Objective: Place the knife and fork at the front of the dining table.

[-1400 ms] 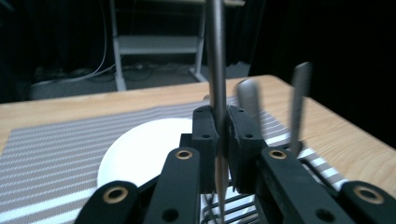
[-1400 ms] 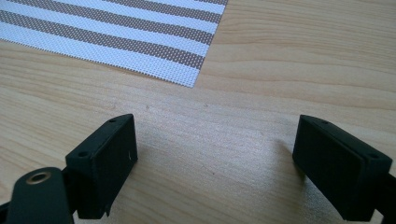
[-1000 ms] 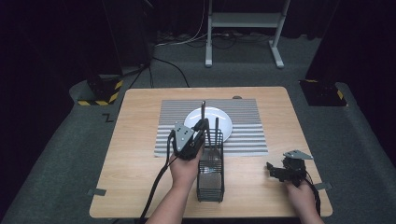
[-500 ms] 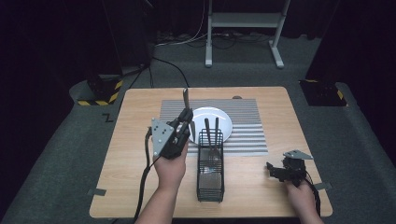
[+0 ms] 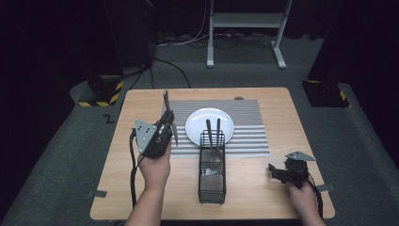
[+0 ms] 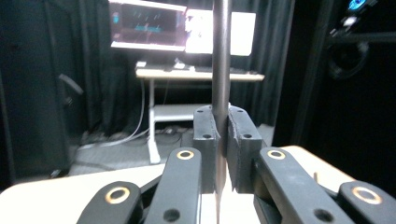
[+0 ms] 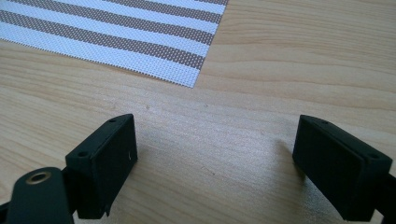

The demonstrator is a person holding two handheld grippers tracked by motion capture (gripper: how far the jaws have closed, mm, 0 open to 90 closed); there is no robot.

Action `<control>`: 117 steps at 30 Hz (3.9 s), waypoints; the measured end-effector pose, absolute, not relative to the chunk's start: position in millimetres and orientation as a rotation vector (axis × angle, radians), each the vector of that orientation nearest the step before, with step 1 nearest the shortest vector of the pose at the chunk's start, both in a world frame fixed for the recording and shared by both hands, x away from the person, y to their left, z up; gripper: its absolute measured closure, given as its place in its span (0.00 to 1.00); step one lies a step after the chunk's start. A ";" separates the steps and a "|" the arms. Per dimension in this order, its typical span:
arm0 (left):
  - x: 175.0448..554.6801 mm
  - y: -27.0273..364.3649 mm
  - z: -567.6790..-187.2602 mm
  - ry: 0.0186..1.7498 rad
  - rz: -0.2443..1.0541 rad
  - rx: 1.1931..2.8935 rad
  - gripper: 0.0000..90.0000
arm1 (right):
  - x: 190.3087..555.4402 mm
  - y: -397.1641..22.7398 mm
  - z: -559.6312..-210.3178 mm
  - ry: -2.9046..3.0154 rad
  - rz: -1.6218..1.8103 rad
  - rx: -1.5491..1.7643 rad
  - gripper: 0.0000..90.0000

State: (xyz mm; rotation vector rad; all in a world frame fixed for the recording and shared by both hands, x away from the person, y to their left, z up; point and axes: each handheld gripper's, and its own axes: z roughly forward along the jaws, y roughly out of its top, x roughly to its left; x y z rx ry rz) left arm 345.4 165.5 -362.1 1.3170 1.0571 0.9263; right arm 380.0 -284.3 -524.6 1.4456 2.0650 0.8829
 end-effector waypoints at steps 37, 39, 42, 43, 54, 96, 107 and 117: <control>442.7 176.1 -454.6 1.355 0.817 1.474 0.92 | 380.2 -284.1 -524.8 2.068 0.889 1.442 0.15; 449.4 175.1 -457.5 1.364 0.813 1.480 0.92 | 380.2 -284.1 -524.8 2.068 0.889 1.441 0.15; 458.0 173.7 -462.2 1.384 0.800 1.476 0.92 | 380.2 -284.1 -524.8 2.068 0.889 1.441 0.15; 462.0 173.1 -463.8 1.393 0.794 1.480 0.92 | 380.2 -284.1 -524.8 2.068 0.889 1.442 0.15; 491.1 166.7 -475.4 1.435 0.770 1.506 0.92 | 380.1 -284.4 -524.6 2.069 0.887 1.444 0.15; 545.3 166.4 -510.7 1.716 0.561 1.607 0.92 | 380.3 -285.7 -524.6 2.071 0.901 1.442 0.15; 546.7 167.3 -506.0 1.720 0.546 1.576 0.89 | 380.1 -285.6 -524.6 2.072 0.899 1.441 0.16; 542.6 164.1 -499.8 1.689 0.575 1.587 0.76 | 379.6 -285.3 -524.5 2.077 0.897 1.437 0.15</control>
